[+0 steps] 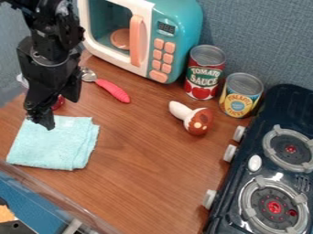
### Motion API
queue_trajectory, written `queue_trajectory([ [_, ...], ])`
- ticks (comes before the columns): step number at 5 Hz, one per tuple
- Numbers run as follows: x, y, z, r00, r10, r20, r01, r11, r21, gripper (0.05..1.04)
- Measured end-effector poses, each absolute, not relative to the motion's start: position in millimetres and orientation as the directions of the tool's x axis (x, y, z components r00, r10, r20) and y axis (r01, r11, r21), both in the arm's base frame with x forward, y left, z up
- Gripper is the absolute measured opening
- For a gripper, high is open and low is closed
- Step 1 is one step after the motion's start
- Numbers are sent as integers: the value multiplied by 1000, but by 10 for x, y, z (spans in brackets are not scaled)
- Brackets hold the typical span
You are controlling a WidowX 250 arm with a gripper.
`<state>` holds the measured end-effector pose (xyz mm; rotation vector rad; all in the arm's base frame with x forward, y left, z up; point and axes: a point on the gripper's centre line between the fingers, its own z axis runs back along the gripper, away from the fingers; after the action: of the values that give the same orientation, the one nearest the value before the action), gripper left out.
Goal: Move the mushroom to the lower right side of the table
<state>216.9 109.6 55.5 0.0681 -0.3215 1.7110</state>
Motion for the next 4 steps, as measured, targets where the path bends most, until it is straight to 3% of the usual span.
queue_trajectory([
  [1,2158,1078,504,-163,963,215,-979,-132,-153,999],
  [2,2323,919,490,-73,987,142,-988,-53,-143,999],
  [4,2921,385,665,90,993,79,-972,104,-211,999],
])
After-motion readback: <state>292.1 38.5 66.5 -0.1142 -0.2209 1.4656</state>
